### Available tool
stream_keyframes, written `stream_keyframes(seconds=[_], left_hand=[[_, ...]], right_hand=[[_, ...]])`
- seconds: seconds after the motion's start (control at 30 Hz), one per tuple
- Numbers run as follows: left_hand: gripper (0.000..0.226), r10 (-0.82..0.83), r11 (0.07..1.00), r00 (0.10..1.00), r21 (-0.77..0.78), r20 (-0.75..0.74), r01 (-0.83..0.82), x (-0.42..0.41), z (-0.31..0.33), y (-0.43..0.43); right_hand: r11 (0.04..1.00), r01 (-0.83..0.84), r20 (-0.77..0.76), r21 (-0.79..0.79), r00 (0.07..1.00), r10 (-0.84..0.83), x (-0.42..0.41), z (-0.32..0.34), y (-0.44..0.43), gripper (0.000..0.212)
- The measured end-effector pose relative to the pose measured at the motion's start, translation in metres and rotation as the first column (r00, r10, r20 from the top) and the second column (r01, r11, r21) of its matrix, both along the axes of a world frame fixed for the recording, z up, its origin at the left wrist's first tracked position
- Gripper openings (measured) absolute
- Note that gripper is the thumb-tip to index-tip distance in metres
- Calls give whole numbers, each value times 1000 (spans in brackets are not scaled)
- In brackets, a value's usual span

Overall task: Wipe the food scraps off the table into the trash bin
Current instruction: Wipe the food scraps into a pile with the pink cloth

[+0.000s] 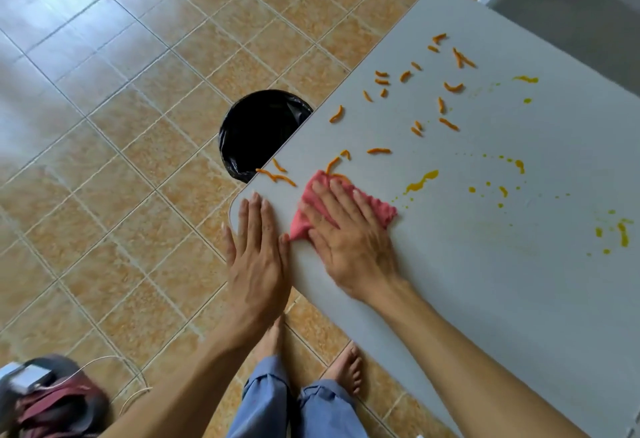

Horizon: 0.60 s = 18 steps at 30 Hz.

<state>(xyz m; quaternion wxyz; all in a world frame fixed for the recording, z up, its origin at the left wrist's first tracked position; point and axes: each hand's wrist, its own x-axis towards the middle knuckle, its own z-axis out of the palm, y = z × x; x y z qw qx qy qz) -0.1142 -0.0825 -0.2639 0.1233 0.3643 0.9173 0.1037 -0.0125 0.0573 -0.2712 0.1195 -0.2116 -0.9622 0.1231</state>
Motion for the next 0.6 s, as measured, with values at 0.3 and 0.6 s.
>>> stream_keyframes(seconds=[0.3,0.6], left_hand=[[60,-8,1000,1000,6,4,8,2,4,2],[64,-144,984,990,109,-7,144,11,10,4]], right_hand=[[947,322,21,5,947,-322,-30,2,6,50],[927,375,-17,26,927,-374,33,3,16,52]])
